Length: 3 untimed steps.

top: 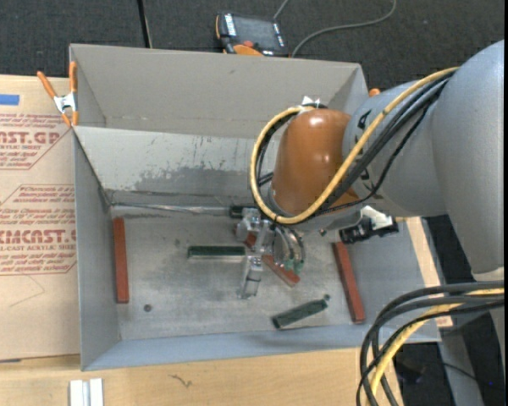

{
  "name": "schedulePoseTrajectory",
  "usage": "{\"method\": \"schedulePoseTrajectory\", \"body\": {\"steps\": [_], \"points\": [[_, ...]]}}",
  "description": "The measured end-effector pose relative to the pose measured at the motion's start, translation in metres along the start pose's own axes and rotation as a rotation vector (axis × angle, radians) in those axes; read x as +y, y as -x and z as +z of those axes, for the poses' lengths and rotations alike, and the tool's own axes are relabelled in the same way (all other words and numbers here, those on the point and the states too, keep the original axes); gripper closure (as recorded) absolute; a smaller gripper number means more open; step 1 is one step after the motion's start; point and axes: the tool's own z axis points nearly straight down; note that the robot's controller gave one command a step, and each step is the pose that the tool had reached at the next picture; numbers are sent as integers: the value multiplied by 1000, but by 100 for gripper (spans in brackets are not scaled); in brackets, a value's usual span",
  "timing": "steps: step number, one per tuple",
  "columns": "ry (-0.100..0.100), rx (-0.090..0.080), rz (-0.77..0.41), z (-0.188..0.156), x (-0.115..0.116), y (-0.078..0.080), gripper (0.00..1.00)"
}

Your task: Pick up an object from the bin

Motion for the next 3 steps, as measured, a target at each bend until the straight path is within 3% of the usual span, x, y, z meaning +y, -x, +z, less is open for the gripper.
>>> {"method": "schedulePoseTrajectory", "body": {"steps": [1,2,3], "points": [[2,-10,-112,55,50,37,0],[2,-10,-109,51,49,37,100],[5,-16,16,-73,53,10,100]]}}
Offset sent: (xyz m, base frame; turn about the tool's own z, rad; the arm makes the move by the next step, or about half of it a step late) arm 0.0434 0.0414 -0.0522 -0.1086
